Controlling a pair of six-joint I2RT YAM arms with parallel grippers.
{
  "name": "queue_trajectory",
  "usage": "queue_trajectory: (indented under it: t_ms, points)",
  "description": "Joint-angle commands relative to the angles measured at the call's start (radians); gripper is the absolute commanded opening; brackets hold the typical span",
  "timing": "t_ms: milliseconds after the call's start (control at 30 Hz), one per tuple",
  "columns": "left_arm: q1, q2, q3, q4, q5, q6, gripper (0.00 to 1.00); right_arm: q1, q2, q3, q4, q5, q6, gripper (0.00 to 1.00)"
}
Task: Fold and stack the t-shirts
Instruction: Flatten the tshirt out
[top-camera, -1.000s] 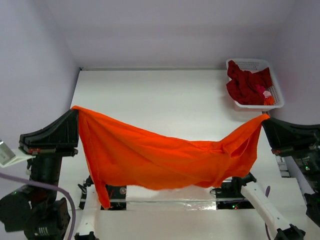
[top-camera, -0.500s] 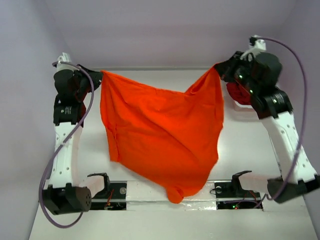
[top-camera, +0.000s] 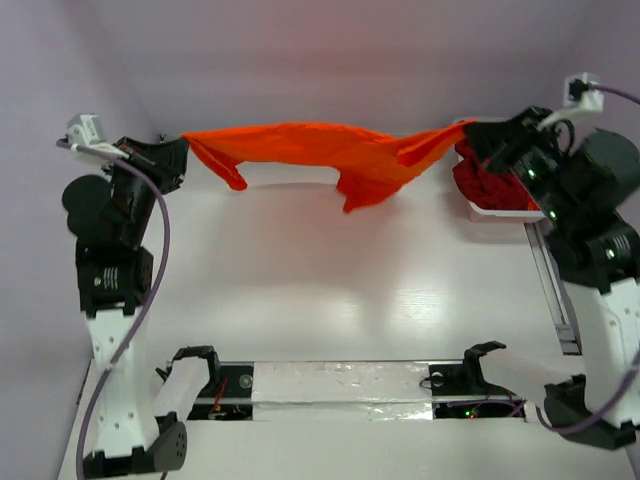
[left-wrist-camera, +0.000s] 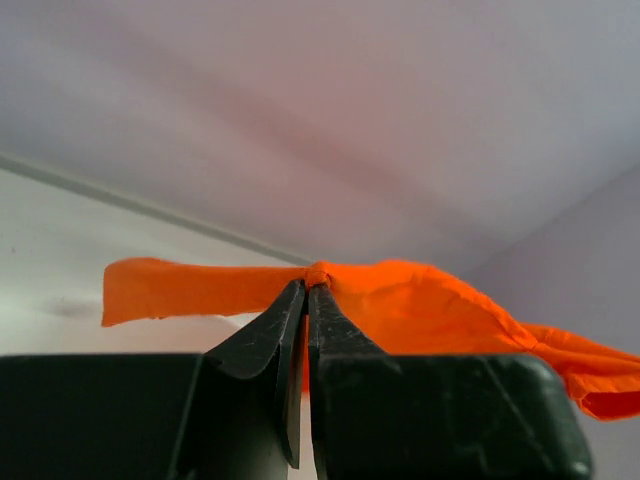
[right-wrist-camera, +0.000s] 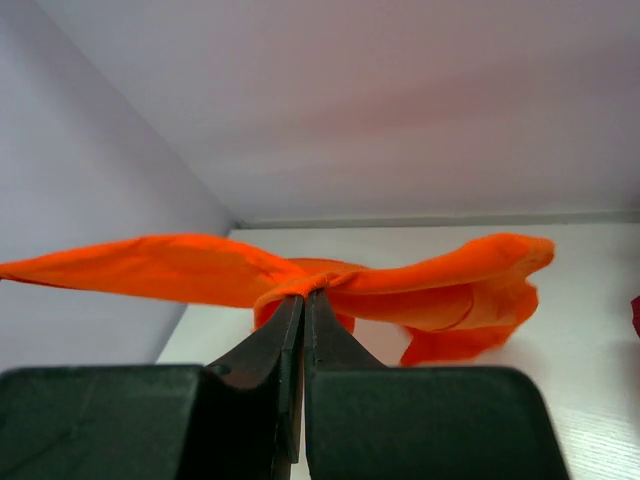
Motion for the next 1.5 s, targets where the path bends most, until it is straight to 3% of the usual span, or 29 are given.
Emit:
queue_trajectory:
  t_ms: [0, 167, 500, 633, 1000, 1267, 1467]
  points:
    - [0.006, -0.104, 0.054, -0.011, 0.031, 0.026, 0.0, 0.001, -0.145, -0.076, 0.041, -0.02, 0.004, 0.0]
    - [0.006, -0.255, 0.065, -0.068, 0.069, 0.021, 0.0, 0.001, -0.329, -0.199, 0.027, -0.034, 0.014, 0.0]
    - [0.006, -0.409, 0.224, -0.165, 0.153, -0.061, 0.0, 0.001, -0.616, -0.218, -0.025, -0.063, 0.053, 0.0]
    - [0.006, -0.418, 0.276, -0.17, 0.169, -0.083, 0.0, 0.001, -0.659, -0.212, -0.012, -0.063, 0.064, 0.0]
    - [0.006, -0.443, 0.195, -0.084, 0.161, -0.097, 0.0, 0.001, -0.739, -0.343, 0.163, -0.072, 0.06, 0.0]
    - [0.006, -0.409, 0.368, -0.087, 0.184, -0.121, 0.0, 0.001, -0.741, -0.277, 0.186, -0.15, 0.072, 0.0]
    - [0.006, -0.446, 0.356, -0.088, 0.183, -0.137, 0.0, 0.001, -0.764, -0.248, 0.14, -0.162, 0.078, 0.0]
